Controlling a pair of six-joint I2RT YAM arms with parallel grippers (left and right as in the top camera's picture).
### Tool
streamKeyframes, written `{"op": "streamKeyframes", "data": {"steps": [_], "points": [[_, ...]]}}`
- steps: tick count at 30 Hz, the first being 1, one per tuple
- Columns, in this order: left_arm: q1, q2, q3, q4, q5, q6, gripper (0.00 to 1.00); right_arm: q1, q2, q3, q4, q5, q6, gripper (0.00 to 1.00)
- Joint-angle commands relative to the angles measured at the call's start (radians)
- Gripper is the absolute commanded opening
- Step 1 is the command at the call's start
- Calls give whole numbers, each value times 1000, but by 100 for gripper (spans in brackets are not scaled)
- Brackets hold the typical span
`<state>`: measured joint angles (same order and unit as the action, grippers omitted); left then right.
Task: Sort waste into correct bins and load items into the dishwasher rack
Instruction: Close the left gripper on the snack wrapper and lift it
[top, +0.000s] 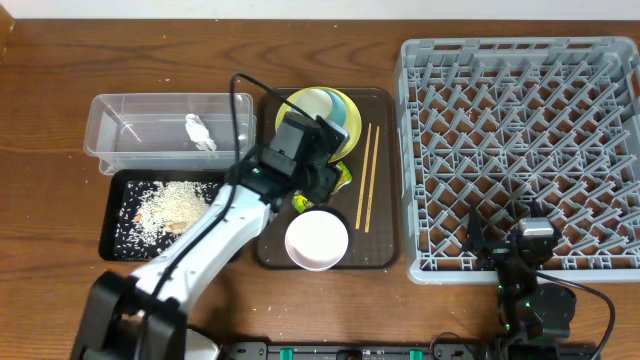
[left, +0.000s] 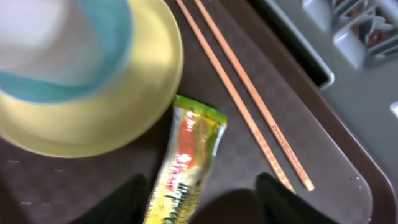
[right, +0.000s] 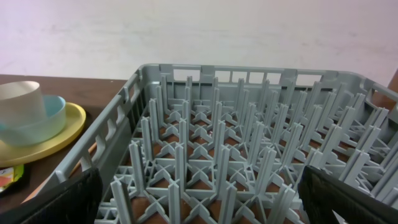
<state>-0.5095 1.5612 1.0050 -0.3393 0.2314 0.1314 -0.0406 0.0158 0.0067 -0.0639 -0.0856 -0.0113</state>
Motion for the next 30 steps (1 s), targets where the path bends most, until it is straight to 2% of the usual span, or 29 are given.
{"op": "streamKeyframes", "data": {"steps": [1,9,14,24,26,30], "points": [[-15,71,-4,4,19,7,67,3,-3,-1,-4,3,6,99],[-18,190,-4,40,10,75,74,3,-3,-1,-4,3,6,99],[-18,231,-4,57,-49,75,75,3,-3,-1,-4,3,6,99],[-18,285,-4,66,-61,75,76,3,-3,-1,-4,3,6,99],[-18,291,-4,66,-61,75,71,3,-3,-1,-4,3,6,99],[-18,292,-4,67,-66,75,52,3,-3,-1,-4,3,6,99]]}}
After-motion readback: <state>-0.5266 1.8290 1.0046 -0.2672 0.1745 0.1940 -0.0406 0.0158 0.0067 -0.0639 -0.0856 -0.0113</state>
